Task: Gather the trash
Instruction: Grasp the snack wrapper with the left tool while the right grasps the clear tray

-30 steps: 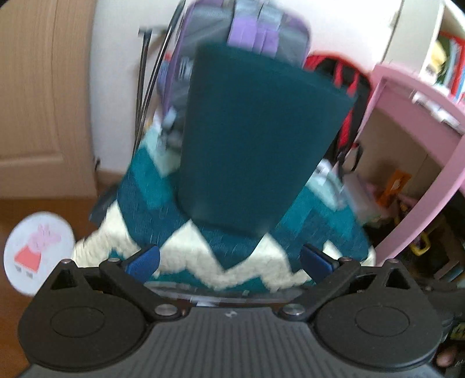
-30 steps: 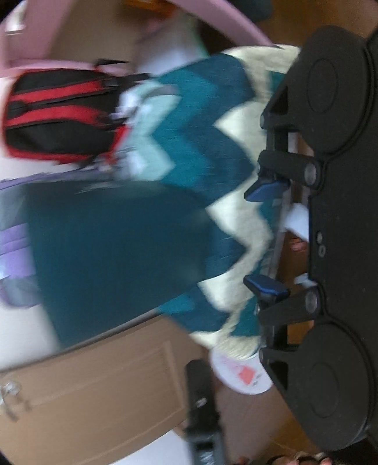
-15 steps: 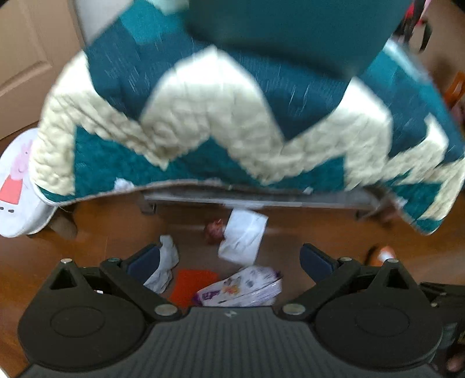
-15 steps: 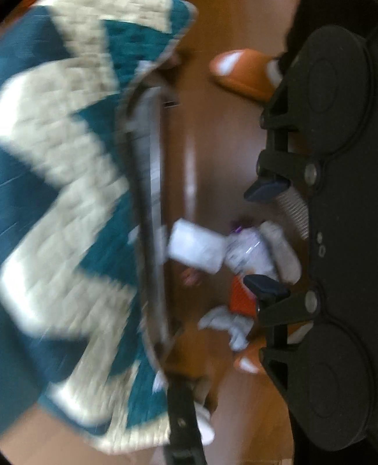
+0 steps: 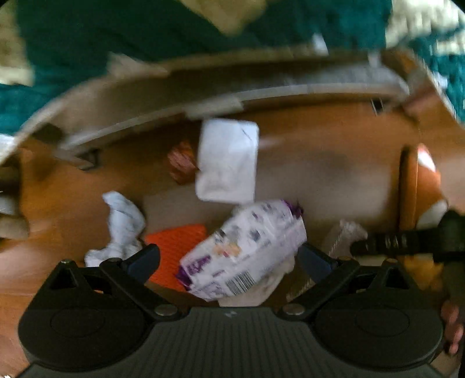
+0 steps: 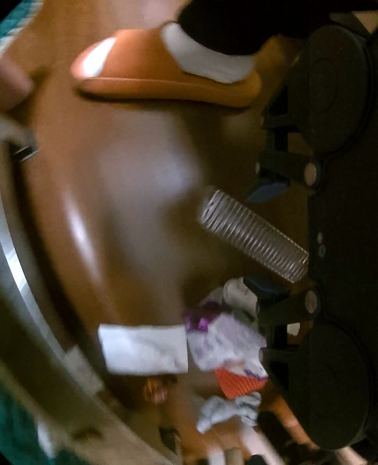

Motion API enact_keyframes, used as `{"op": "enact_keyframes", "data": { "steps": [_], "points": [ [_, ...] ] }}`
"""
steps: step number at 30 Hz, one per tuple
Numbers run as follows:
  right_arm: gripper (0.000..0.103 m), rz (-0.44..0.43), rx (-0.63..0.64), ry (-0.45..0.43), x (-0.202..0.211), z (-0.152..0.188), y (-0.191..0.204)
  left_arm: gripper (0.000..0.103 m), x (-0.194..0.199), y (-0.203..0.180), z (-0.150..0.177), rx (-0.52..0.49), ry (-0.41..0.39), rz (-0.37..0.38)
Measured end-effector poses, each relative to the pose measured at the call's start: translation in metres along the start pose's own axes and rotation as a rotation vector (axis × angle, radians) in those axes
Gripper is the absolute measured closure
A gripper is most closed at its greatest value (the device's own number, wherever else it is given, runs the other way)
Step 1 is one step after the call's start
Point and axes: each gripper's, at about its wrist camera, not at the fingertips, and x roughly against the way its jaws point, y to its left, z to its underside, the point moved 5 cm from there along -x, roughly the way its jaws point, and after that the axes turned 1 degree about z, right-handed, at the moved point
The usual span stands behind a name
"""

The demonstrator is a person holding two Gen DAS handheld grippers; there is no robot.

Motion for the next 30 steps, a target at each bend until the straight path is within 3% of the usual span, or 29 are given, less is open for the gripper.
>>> {"op": "enact_keyframes", "data": {
  "steps": [7, 14, 19, 21, 22, 24, 26, 30],
  "points": [
    [0.049, -0.031, -0.136, 0.085, -0.044, -0.004, -0.004, 0.004, -0.053, -0.016, 0.011, -0.081, 0.078, 0.025],
    [0.048, -0.027, -0.170, 0.128, -0.072, -0.007, -0.003, 0.032, -0.091, -0.019, 0.021, -0.135, 0.154, 0.008],
    [0.050, -0.017, -0.144, 0.126, -0.077, -0.012, 0.002, 0.042, -0.102, -0.017, 0.020, -0.129, 0.161, 0.016],
    [0.055, -0.013, -0.130, 0.127, -0.079, -0.012, 0.002, 0.051, -0.101, -0.016, 0.018, -0.114, 0.155, 0.033],
    [0.068, 0.001, -0.116, 0.124, -0.079, -0.012, 0.002, 0.058, -0.101, -0.016, 0.016, -0.110, 0.151, 0.040],
    [0.070, 0.007, -0.091, 0.119, -0.078, -0.013, 0.004, 0.062, -0.099, -0.016, 0.014, -0.091, 0.151, 0.042],
    [0.083, 0.010, -0.058, 0.112, -0.075, -0.013, 0.009, 0.068, -0.096, -0.016, 0.012, -0.078, 0.152, 0.038],
    [0.088, 0.037, 0.016, 0.077, -0.062, -0.013, 0.019, 0.073, -0.087, -0.009, 0.007, -0.008, 0.152, 0.060]
  ]
}}
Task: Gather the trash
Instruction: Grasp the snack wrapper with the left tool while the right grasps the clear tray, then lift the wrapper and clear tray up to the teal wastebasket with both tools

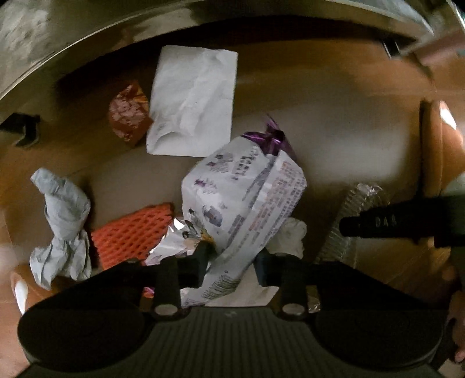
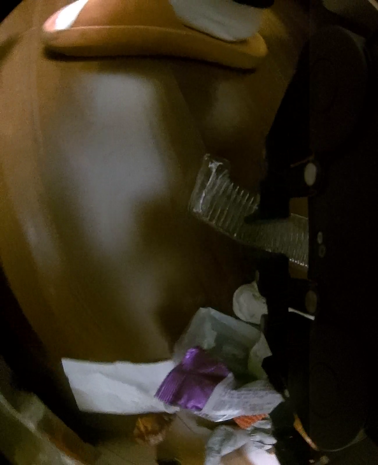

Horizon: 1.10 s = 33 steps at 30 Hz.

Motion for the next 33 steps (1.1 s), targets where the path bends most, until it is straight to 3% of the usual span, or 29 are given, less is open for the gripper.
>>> {"op": "enact_keyframes", "data": {
  "steps": [3, 5, 12, 14, 16, 19, 21, 23, 27, 33],
  "points": [
    [0.091, 0.023, 0.031, -0.023, 0.016, 0.002, 0.003, 0.078, 0.013, 0.006, 0.001, 0.067, 0.000, 0.022],
    [0.103, 0.034, 0.058, -0.044, 0.030, 0.003, 0.006, 0.080, 0.024, 0.008, 0.002, 0.094, -0.009, 0.027],
    [0.103, 0.018, 0.138, -0.153, 0.090, 0.010, 0.005, 0.080, 0.075, 0.008, 0.017, 0.177, -0.081, 0.034],
    [0.103, -0.034, 0.156, -0.155, 0.099, 0.011, 0.007, 0.080, 0.092, 0.008, 0.022, 0.192, -0.113, 0.038],
    [0.088, -0.052, 0.166, -0.188, 0.107, 0.013, 0.007, 0.080, 0.108, 0.009, 0.028, 0.218, -0.138, 0.054],
    [0.082, -0.112, 0.200, -0.181, 0.104, 0.017, 0.010, 0.080, 0.127, 0.013, 0.039, 0.264, -0.151, 0.080],
    [0.070, -0.107, 0.220, -0.183, 0.096, 0.018, 0.013, 0.080, 0.142, 0.019, 0.045, 0.320, -0.162, 0.121],
    [0.065, -0.094, 0.242, -0.179, 0.085, 0.017, 0.015, 0.080, 0.155, 0.021, 0.046, 0.360, -0.177, 0.163],
    [0.062, -0.106, 0.243, -0.138, 0.060, 0.011, 0.019, 0.080, 0.166, 0.022, 0.037, 0.349, -0.232, 0.209],
    [0.059, -0.086, 0.292, -0.133, 0.027, 0.003, 0.033, 0.080, 0.151, 0.025, 0.022, 0.369, -0.220, 0.227]
  ]
}}
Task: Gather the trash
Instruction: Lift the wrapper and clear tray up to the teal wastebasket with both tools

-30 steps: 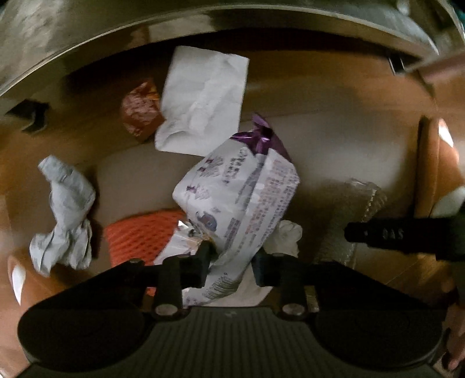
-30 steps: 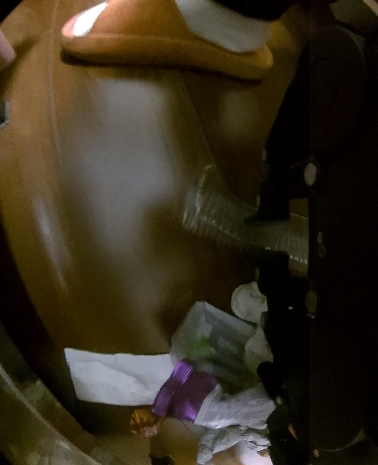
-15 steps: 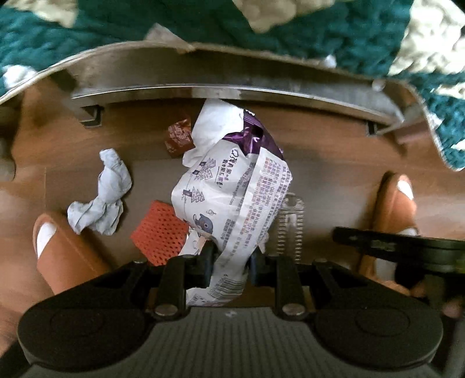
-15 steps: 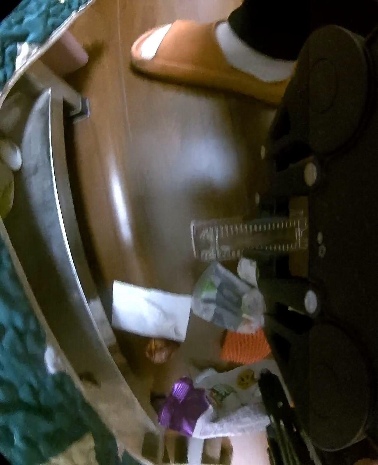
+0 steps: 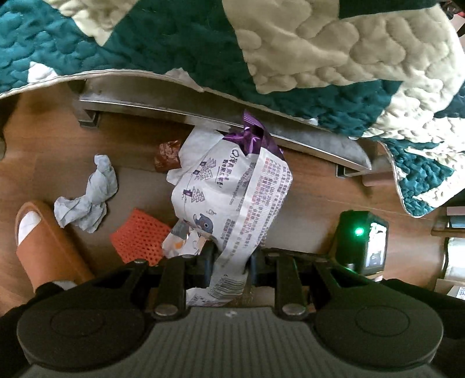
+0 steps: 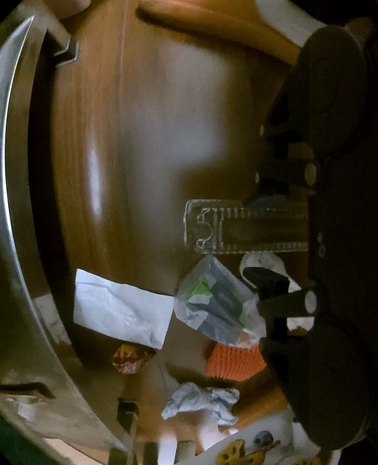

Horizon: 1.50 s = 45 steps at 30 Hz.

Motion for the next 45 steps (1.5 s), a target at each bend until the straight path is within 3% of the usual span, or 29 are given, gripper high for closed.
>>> {"op": "enact_keyframes", "data": {
  "steps": [12, 19, 24, 31, 38, 45],
  "points": [
    [0.059, 0.147, 0.050, 0.051, -0.046, -0.001, -0.003, 0.080, -0.014, -0.006, 0.001, -0.020, 0.040, 0.027],
    [0.063, 0.217, 0.117, 0.068, -0.036, 0.010, -0.004, 0.080, -0.013, -0.010, 0.002, -0.021, 0.038, 0.037],
    [0.063, 0.209, 0.116, -0.005, 0.012, 0.014, 0.003, 0.080, 0.006, -0.024, 0.003, -0.060, -0.028, 0.046],
    [0.063, 0.167, 0.144, -0.151, 0.112, 0.023, 0.025, 0.080, 0.055, -0.049, 0.019, -0.132, -0.113, 0.059],
    [0.063, 0.136, 0.193, -0.343, 0.212, 0.051, 0.040, 0.080, 0.120, -0.063, 0.046, -0.152, -0.220, 0.062],
    [0.063, 0.088, 0.251, -0.577, 0.311, 0.083, 0.053, 0.080, 0.200, -0.082, 0.062, -0.175, -0.385, 0.086]
  ]
}}
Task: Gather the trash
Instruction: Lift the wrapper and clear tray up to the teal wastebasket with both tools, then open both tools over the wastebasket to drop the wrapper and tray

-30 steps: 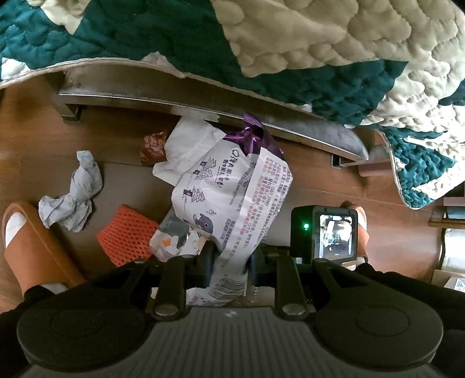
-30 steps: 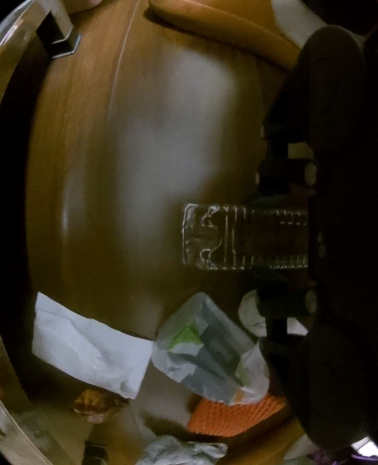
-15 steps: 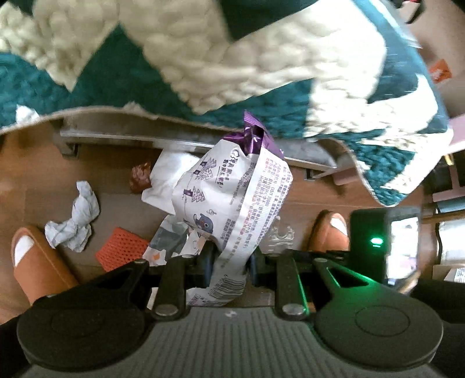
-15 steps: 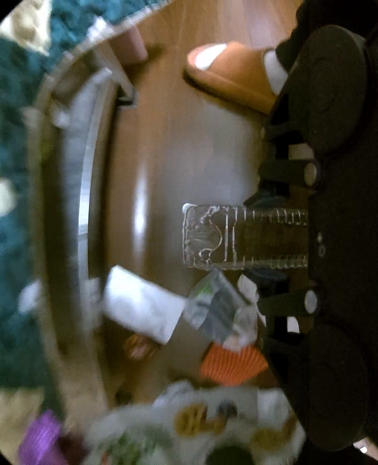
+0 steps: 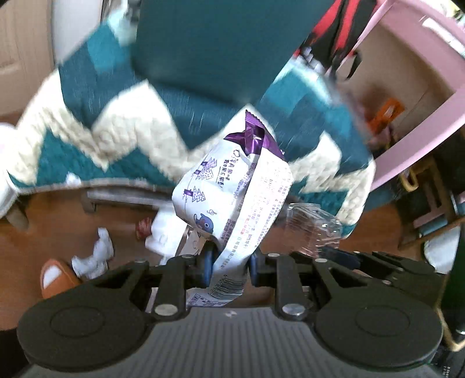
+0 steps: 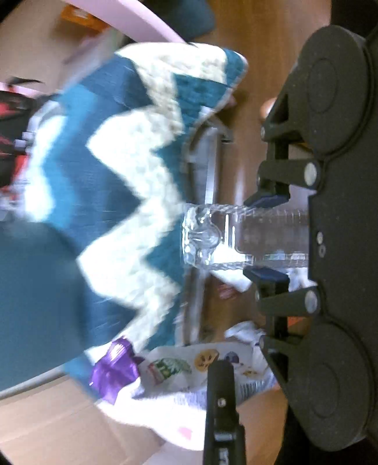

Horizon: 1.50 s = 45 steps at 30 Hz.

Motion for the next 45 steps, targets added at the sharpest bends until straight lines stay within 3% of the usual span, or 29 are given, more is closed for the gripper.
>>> {"op": "enact_keyframes", "data": {
  "steps": [8, 16, 28, 34, 37, 45],
  "points": [
    [0.063, -0.041, 0.044, -0.270, 0.103, -0.046, 0.002, 0.080, 0.084, -0.032, -0.030, -0.063, -0.195, 0.005],
    [0.063, -0.084, 0.072, -0.481, 0.186, -0.100, 0.005, 0.080, 0.149, -0.055, -0.075, -0.120, -0.361, 0.007],
    [0.062, -0.090, 0.104, -0.794, 0.286, -0.235, 0.020, 0.080, 0.234, -0.094, -0.199, -0.199, -0.584, 0.024],
    [0.062, -0.101, 0.061, -0.830, 0.281, -0.296, 0.026, 0.079, 0.237, -0.098, -0.261, -0.202, -0.618, 0.018],
    [0.062, -0.139, 0.040, -0.778, 0.260, -0.317, 0.025, 0.079, 0.218, -0.093, -0.283, -0.191, -0.590, 0.007],
    [0.061, -0.112, 0.066, -0.643, 0.185, -0.332, 0.028, 0.079, 0.148, -0.062, -0.316, -0.159, -0.453, -0.043]
  ]
}}
